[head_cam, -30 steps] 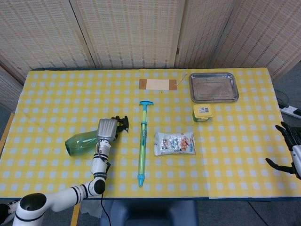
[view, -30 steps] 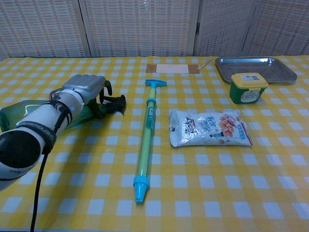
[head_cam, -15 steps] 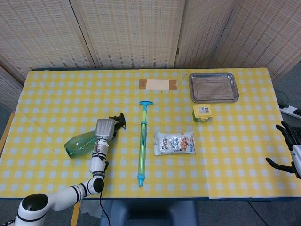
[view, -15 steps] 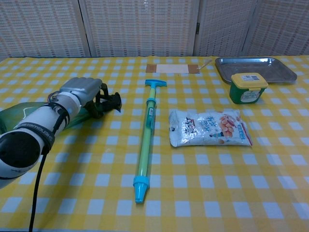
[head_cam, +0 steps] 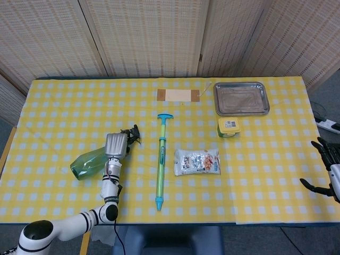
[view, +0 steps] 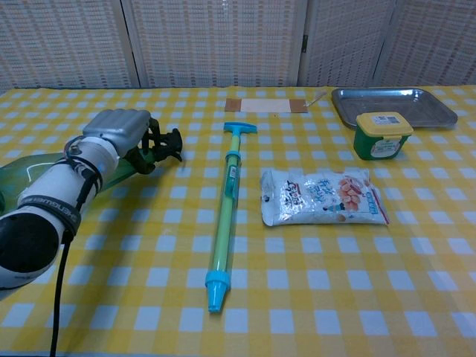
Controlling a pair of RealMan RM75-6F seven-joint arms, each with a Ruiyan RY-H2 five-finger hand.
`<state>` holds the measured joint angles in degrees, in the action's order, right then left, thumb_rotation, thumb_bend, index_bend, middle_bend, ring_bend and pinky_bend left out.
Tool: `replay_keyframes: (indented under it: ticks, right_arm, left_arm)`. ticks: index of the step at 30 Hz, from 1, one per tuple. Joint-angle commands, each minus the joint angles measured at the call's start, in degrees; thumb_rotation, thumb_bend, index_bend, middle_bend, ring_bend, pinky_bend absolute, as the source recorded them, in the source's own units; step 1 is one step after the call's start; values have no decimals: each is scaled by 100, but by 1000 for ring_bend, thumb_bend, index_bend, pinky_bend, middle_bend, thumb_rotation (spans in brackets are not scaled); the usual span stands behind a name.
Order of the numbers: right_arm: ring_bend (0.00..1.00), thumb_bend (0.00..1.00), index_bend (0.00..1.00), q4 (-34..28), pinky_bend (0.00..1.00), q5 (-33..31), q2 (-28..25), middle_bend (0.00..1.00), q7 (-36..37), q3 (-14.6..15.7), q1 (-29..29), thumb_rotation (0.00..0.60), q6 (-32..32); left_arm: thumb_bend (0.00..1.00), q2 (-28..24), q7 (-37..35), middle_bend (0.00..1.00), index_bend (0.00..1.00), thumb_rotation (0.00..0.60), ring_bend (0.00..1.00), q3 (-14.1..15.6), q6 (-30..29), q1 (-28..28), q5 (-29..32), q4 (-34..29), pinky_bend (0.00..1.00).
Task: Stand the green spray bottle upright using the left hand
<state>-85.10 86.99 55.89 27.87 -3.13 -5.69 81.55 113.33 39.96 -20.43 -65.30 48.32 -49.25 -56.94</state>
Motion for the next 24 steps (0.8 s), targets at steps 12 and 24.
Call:
replay_keyframes:
  ticks: [12,24]
  right_arm:
    - [13,241,0,-98,0,71,-14,0,-140,30,95,600,180]
    - [8,240,0,-181,0,55,37,0,-388,6,136,600,275]
  left_arm:
    - [467,-1584,-1737,727,520,600,1000,-973,-1598,-826,-872,-2816,1000]
    - [464,-2573,-6168,537,344,600,1000,-1825,-331,-1862,-711,-3472,1000]
